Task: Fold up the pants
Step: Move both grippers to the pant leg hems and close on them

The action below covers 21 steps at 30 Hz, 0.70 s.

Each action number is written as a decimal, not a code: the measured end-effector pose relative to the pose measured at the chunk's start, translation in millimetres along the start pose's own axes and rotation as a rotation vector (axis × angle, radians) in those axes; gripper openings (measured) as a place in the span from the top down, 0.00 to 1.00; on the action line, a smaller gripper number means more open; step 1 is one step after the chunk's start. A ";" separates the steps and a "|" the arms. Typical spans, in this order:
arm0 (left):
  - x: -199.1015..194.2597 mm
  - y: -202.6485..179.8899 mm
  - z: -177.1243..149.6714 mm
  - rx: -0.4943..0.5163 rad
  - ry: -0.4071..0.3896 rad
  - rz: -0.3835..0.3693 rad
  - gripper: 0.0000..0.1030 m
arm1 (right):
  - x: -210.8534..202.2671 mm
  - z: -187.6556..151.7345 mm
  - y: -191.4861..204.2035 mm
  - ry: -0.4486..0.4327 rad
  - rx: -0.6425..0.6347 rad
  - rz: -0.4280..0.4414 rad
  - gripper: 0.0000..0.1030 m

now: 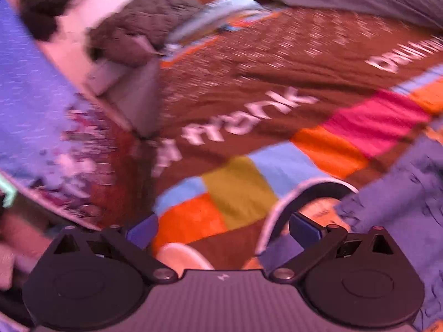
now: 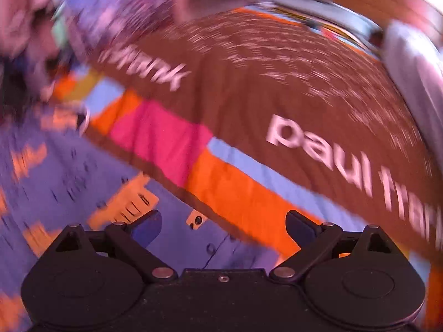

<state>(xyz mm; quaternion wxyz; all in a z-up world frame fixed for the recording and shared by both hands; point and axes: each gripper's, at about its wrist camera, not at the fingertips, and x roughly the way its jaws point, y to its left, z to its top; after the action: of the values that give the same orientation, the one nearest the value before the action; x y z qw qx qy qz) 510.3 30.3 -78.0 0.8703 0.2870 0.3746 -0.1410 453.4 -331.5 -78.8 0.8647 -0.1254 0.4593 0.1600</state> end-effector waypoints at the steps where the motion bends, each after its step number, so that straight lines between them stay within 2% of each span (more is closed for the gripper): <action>1: 4.2 0.9 0.6 0.010 0.020 -0.070 0.00 | 7.4 2.7 3.3 0.011 -0.040 0.011 0.13; 3: 4.2 5.0 0.0 -0.012 0.012 -0.195 0.00 | 21.4 7.3 -0.2 0.042 -0.056 0.068 0.22; 4: 3.6 6.7 -1.0 -0.024 -0.002 -0.229 0.00 | 26.3 8.7 -2.1 0.044 -0.052 0.095 0.22; 7: 11.5 6.5 -1.1 -0.015 0.015 -0.208 0.02 | 32.6 8.9 -8.6 0.019 -0.048 0.167 0.22; 10: 25.1 3.6 -1.4 0.010 0.094 -0.250 0.15 | 41.9 10.3 -12.8 0.010 -0.033 0.196 0.22; 12: 27.4 0.3 -2.7 0.031 0.116 -0.281 0.23 | 48.6 6.4 -11.2 0.035 -0.024 0.206 0.25; 13: 27.1 -1.4 -3.1 0.040 0.113 -0.291 0.32 | 50.7 5.7 -10.1 0.037 -0.031 0.204 0.25; 14: 26.5 -3.1 -3.3 0.046 0.115 -0.309 0.49 | 50.8 4.3 -9.3 0.033 -0.035 0.205 0.27; 15: 25.4 -4.8 -3.3 0.048 0.118 -0.333 0.60 | 50.8 4.2 -9.3 0.030 -0.034 0.209 0.28; 16: 23.1 -8.6 -2.4 0.049 0.122 -0.337 0.80 | 50.5 4.1 -10.1 0.033 -0.028 0.214 0.29; 17: 19.4 -14.6 -1.8 0.060 0.122 -0.318 0.93 | 50.5 3.8 -10.8 0.034 -0.023 0.217 0.29; 19: 14.6 -27.9 -2.1 0.087 0.101 -0.241 0.97 | 49.8 1.5 -11.6 0.041 -0.011 0.236 0.29; 21: 10.5 -38.2 -5.4 0.103 0.076 -0.199 1.00 | 48.4 -2.3 -11.7 0.044 -0.004 0.240 0.29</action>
<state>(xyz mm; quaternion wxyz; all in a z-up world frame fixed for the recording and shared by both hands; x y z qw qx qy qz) 496.8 2.9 -103.7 0.8212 0.2978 0.4264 -0.2348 481.8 -335.3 -119.6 0.8288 -0.0748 0.4894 0.2606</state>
